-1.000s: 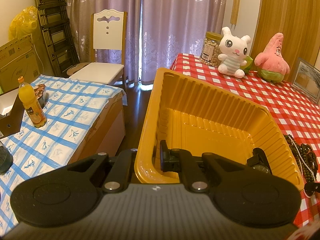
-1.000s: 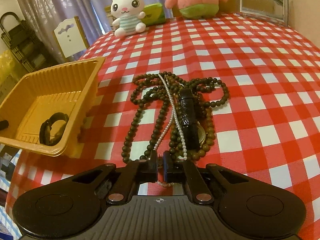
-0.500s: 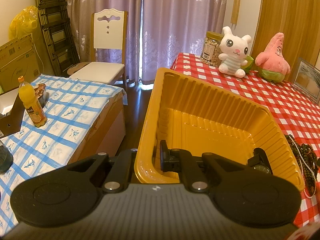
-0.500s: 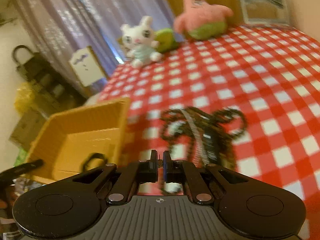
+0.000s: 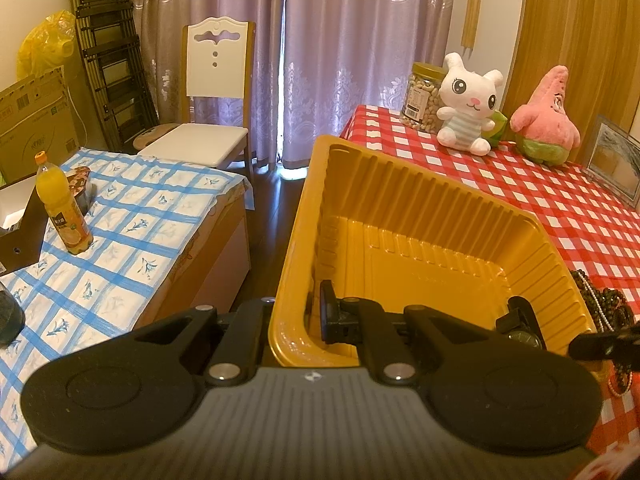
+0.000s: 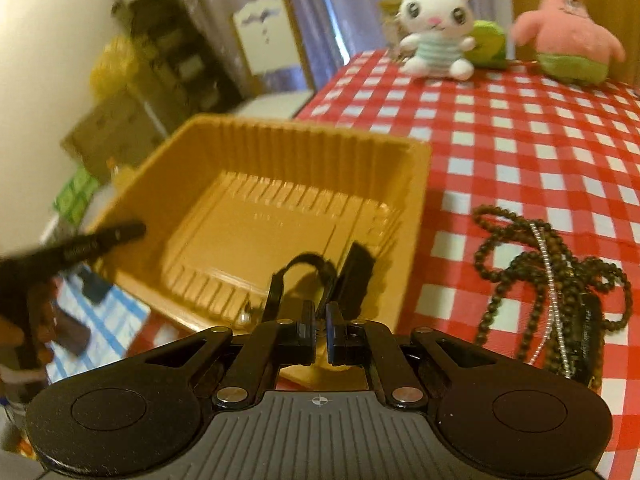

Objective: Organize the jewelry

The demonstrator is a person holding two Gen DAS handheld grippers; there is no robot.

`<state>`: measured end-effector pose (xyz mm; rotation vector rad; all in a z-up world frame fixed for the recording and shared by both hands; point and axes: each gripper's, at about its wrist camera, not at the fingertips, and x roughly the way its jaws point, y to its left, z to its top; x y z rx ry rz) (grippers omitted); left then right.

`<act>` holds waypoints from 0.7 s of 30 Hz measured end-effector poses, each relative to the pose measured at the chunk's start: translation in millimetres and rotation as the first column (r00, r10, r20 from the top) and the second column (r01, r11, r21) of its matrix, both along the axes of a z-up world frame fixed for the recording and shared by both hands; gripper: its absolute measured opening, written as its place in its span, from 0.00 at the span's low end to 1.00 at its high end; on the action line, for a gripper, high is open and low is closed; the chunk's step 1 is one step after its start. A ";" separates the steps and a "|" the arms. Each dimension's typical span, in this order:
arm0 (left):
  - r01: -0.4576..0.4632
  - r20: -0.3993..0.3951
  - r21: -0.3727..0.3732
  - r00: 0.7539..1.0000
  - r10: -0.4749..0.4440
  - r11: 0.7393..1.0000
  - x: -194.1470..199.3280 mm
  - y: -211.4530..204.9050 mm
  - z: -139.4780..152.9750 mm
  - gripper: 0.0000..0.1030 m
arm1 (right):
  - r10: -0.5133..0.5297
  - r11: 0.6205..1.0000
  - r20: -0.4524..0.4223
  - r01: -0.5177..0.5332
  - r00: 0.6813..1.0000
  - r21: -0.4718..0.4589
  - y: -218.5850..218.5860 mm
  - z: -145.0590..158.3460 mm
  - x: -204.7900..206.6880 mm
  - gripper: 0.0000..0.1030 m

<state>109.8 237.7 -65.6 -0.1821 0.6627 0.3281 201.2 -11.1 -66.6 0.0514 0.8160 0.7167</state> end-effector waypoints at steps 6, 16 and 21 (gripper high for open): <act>0.000 -0.001 0.000 1.000 0.000 1.000 0.0 0.0 0.0 0.07 | 0.023 0.999 0.009 -0.022 1.000 -0.038 8.4 -3.5 -5.9 0.16; 0.000 -0.002 0.002 1.000 0.000 1.000 0.9 -0.8 -0.7 0.07 | -0.092 0.994 0.101 0.086 0.991 0.065 -28.6 17.3 -23.7 0.41; 0.000 -0.003 0.003 1.000 0.000 1.000 1.2 -0.6 -0.9 0.07 | -0.214 0.977 0.114 0.210 0.970 0.048 -68.5 14.0 -30.8 0.41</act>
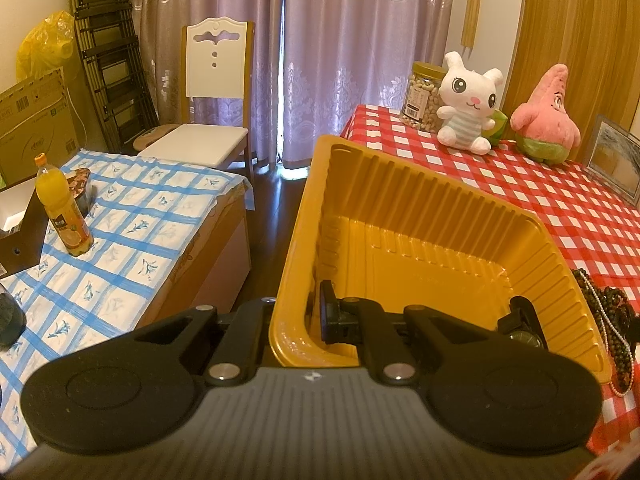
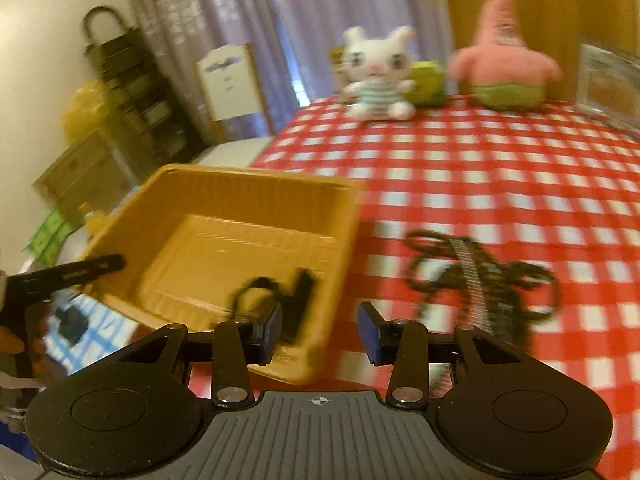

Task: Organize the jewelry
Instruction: 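Grasp a black watch strap in the bead pile with the right tool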

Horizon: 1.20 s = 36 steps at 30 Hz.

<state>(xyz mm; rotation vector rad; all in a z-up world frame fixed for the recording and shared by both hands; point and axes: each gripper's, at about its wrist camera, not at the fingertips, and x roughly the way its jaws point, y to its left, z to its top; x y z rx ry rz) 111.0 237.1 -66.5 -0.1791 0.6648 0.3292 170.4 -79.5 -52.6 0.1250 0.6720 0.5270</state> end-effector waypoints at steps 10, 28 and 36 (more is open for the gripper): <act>0.001 -0.007 0.013 1.000 -0.001 1.000 6.1 4.0 -2.6 0.07 | -0.172 0.976 -0.043 0.164 0.984 -0.142 -53.2 -32.7 14.1 0.41; -0.009 -0.014 0.027 1.000 0.009 1.000 5.7 2.5 -0.8 0.08 | -0.206 0.969 -0.052 0.197 0.977 -0.146 -51.1 -53.6 59.2 0.19; -0.006 -0.014 0.030 1.000 0.006 1.000 6.0 2.8 -0.3 0.07 | -0.203 0.963 -0.009 0.198 0.979 -0.183 -48.8 -44.4 53.8 0.13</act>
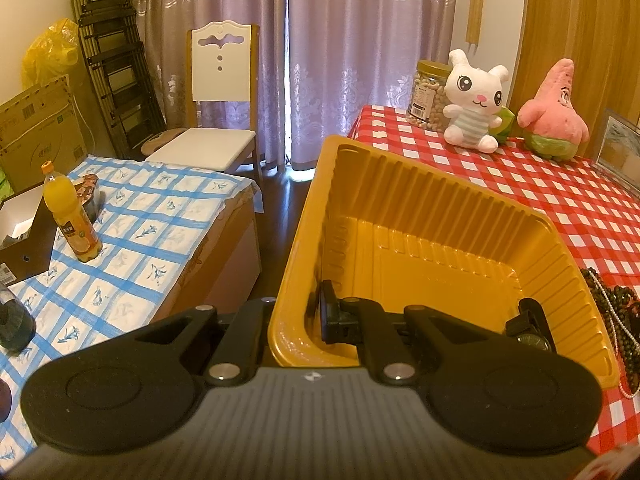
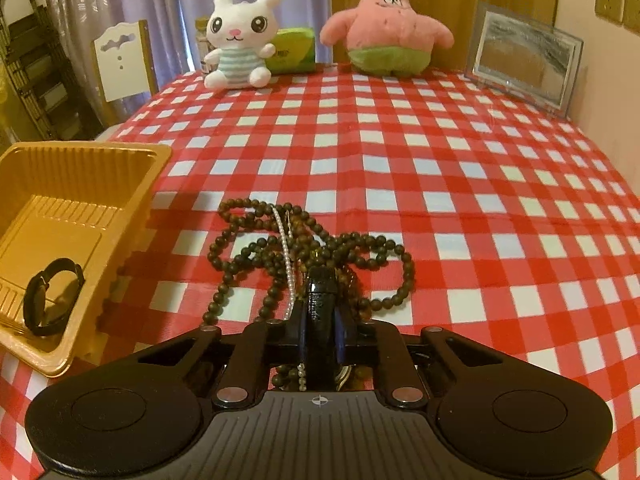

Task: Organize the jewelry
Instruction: 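Grasp a black watch strap in the bead pile with the right tool, then carry the black watch over the orange tray and open the right tool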

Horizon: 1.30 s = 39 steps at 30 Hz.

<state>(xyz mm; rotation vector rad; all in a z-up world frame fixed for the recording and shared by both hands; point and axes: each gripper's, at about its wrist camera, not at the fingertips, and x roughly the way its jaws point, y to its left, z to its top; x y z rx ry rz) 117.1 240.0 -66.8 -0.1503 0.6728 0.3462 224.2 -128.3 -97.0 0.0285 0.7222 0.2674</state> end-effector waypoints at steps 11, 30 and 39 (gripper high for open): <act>0.004 0.006 -0.004 1.000 -0.004 1.000 0.6 2.7 2.6 0.07 | -0.005 0.999 0.099 0.009 0.995 -0.041 -1.8 44.6 -13.8 0.13; 0.021 0.008 -0.001 1.000 -0.021 1.000 0.5 0.5 0.3 0.07 | 0.292 0.947 0.179 -0.310 0.940 0.083 89.7 89.7 -34.7 0.13; 0.024 -0.015 0.009 1.000 -0.024 1.000 2.5 -1.0 -1.3 0.07 | 0.456 0.865 0.121 -0.471 0.882 0.172 157.0 74.6 -20.7 0.13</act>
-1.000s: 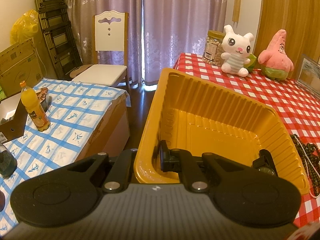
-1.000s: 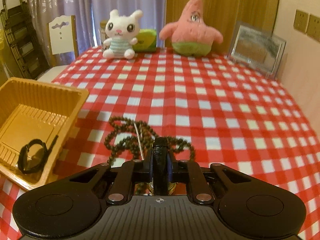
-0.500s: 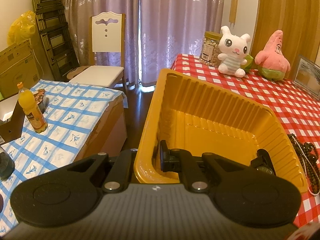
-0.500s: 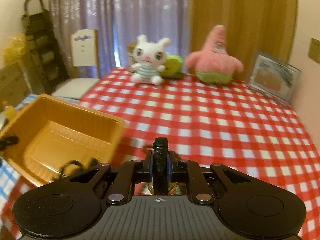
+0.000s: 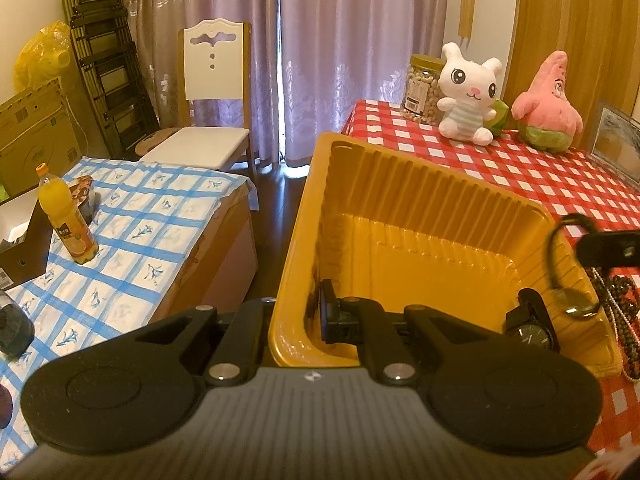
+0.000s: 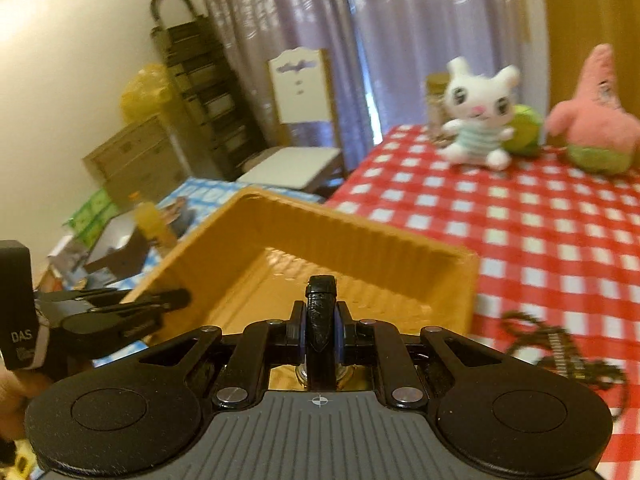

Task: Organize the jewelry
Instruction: 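Carry the black watch over the orange tray and open the right tool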

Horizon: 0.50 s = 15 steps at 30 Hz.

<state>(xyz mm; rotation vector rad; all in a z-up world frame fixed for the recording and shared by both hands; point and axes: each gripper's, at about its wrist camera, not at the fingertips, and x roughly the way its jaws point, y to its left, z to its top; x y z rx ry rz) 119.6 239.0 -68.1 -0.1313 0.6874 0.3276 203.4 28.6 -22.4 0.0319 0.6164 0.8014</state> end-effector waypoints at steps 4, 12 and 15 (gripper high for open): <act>0.005 -0.008 0.008 1.000 -0.005 1.000 0.7 -0.5 0.3 0.07 | 0.040 0.999 -0.018 -0.040 0.999 -0.019 21.5 -9.1 4.0 0.13; 0.014 -0.016 0.010 1.000 -0.014 1.000 2.1 0.4 1.1 0.07 | 0.065 0.994 -0.053 -0.070 0.996 -0.090 52.2 -34.1 12.6 0.13; 0.014 -0.017 0.009 1.000 -0.014 1.000 2.3 0.6 1.2 0.07 | 0.065 0.990 -0.057 -0.072 0.996 -0.121 60.7 -40.8 13.8 0.13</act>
